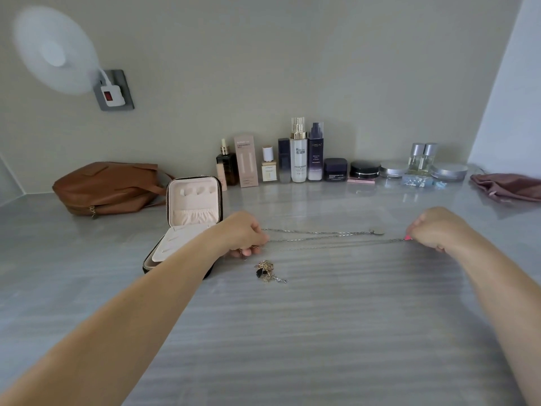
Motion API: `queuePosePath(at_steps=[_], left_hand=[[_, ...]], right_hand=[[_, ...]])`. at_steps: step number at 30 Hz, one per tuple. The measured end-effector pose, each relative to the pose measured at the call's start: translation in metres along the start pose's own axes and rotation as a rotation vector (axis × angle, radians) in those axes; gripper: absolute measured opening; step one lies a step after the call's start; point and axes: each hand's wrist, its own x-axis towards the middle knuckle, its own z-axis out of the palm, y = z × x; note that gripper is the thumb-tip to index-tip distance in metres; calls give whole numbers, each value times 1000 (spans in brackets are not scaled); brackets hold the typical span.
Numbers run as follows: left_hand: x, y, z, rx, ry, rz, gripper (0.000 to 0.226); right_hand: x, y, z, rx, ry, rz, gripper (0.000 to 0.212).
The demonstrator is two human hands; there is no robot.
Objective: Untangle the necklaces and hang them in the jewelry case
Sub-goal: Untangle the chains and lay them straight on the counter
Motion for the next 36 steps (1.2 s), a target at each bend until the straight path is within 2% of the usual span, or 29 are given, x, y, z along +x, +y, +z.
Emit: queuePosePath(at_steps=[11,15,19,23,27,31,36], left_hand=[[-6,2,-5,139,-3,-57,13],[-8,2,-4,242,41,-47,17],[-9,0,-4,331,130,6,6],[-13,-4,-4,379,144,34,8],[-24,-6,-10,400,216,43,14],[-39,-9,-14,353,350,140,17],[-56,-14,-5,225,353,249,9]], right_hand=[[6,2,2,-5,11,2,31],[8,4,4,-19,20,-3,31],[7,2,4,-56,32,-11,29],[5,2,5,-59,41,11,27],[1,0,2,-17,47,11,23],[-4,-2,-5,63,115,-27,21],[-23,-9,-2,179,65,-226,10]])
